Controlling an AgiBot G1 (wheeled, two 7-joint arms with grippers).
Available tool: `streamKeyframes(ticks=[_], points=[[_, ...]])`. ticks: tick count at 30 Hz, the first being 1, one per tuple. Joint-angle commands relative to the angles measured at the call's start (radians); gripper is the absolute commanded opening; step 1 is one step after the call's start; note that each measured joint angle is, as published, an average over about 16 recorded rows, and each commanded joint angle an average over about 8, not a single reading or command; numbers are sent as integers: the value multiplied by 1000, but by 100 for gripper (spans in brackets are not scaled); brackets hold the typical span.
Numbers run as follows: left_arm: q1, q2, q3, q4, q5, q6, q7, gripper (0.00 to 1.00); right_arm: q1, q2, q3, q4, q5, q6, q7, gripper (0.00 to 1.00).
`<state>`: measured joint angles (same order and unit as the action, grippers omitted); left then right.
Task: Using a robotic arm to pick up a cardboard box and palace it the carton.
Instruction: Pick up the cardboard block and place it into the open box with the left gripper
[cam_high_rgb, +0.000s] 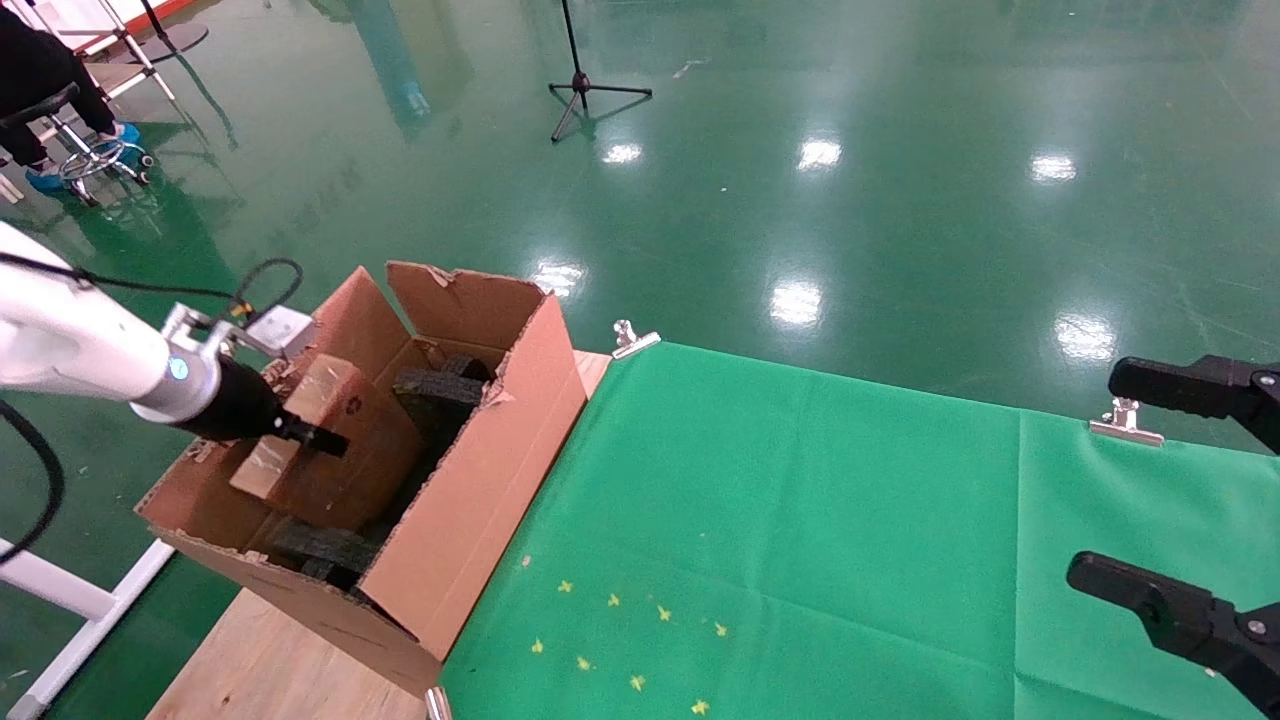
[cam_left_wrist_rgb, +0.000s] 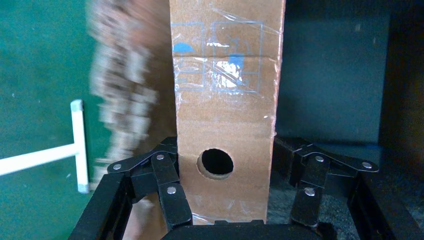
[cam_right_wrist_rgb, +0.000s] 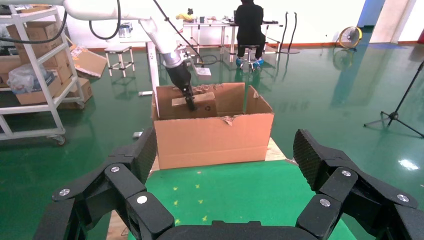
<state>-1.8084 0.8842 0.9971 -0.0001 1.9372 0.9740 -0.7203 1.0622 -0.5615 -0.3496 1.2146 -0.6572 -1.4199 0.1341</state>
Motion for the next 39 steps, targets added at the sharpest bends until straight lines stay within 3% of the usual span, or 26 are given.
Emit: streamKeyframes(ticks=[1,5,13,39], points=[[22,7,0,5,1,-7,1,0,0,0,0,0,0,0,0,100],[62,14,-4,7,-6,-35,-1,3,0,0,0,0,0,0,0,100],[109,17,-15,8,-24,-91,1,100,0,0,0,0,0,0,0,100],[83,7,-18,-2,-24,-68,8,100,0,0,0,0,0,0,0,100]])
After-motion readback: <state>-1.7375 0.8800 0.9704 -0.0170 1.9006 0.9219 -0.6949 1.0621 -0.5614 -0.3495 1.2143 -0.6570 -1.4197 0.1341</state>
